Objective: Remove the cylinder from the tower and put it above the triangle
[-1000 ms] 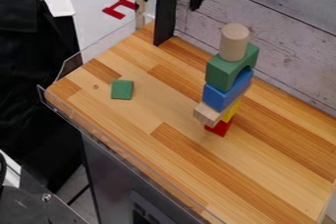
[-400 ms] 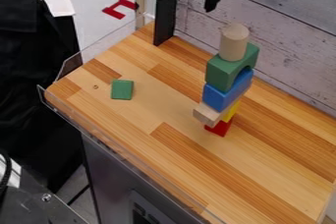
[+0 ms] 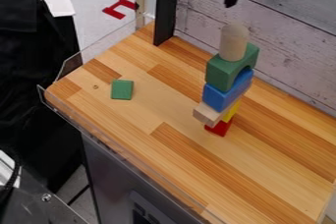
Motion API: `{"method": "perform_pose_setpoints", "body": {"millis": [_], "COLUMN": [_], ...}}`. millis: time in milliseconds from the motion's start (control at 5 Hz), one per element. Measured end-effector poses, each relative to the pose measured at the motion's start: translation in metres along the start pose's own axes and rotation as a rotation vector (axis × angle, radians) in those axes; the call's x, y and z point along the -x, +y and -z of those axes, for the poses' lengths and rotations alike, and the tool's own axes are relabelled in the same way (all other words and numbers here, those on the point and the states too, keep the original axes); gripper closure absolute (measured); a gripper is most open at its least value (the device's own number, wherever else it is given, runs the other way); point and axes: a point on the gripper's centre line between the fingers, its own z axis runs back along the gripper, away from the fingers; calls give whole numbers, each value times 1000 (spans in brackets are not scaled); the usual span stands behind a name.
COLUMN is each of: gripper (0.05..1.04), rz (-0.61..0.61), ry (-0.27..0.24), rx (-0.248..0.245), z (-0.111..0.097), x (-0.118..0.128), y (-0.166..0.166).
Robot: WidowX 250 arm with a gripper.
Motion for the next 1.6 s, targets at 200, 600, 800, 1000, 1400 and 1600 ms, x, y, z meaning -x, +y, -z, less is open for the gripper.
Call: {"method": "perform_pose_setpoints", "body": {"millis": [200, 600, 800, 1000, 1400, 1600], "gripper": [84, 84, 84, 84, 84, 84], "rz": [23, 44, 45, 41, 31, 14], "ry": [7, 73, 91, 108, 134, 146], "rx": [-4, -20, -18, -7, 10, 29], "z": [-3, 13, 19, 25, 36, 42], "x": [4, 3, 0, -2, -7, -11], "y": [-9, -23, -25, -26, -23, -20]}}
